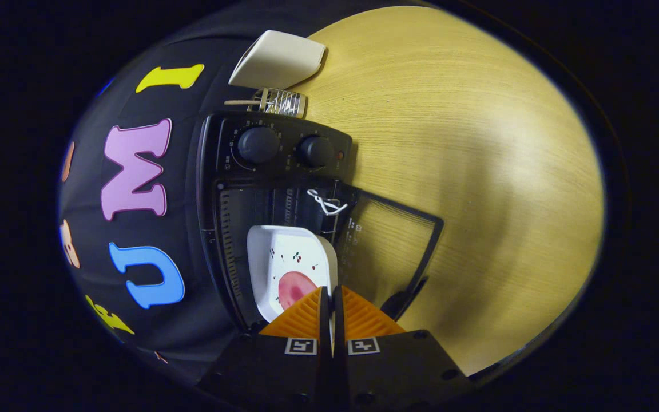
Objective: Open the toaster oven, put the food inside, and close the toaster oven door.
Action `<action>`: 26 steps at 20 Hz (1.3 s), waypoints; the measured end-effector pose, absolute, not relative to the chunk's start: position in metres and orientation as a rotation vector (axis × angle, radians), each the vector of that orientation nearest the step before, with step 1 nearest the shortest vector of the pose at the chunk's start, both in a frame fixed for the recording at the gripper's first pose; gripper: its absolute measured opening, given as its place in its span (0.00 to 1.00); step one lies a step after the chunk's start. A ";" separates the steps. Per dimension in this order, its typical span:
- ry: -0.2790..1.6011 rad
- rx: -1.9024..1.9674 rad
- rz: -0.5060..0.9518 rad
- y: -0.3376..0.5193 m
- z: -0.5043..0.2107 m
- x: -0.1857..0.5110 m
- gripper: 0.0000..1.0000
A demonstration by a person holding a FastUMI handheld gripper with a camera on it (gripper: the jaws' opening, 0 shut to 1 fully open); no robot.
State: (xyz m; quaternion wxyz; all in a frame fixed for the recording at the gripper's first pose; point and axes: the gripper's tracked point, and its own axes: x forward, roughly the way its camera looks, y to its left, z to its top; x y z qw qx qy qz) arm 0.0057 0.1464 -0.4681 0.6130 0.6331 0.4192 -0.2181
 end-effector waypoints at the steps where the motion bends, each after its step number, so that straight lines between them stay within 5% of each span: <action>1: 0.943 1.469 -0.537 0.151 -0.473 0.015 0.05; 8: 0.829 1.567 -0.742 0.171 -0.497 0.051 0.05; 19: 0.820 1.592 -0.726 0.181 -0.500 0.061 0.13; 22: 0.822 1.606 -0.620 0.186 -0.482 0.064 0.42; 23: 0.826 1.591 -0.593 0.185 -0.476 0.061 0.69; 25: 0.826 1.585 -0.554 0.178 -0.466 0.057 0.99; 26: 0.845 1.563 -0.534 0.175 -0.465 0.053 0.99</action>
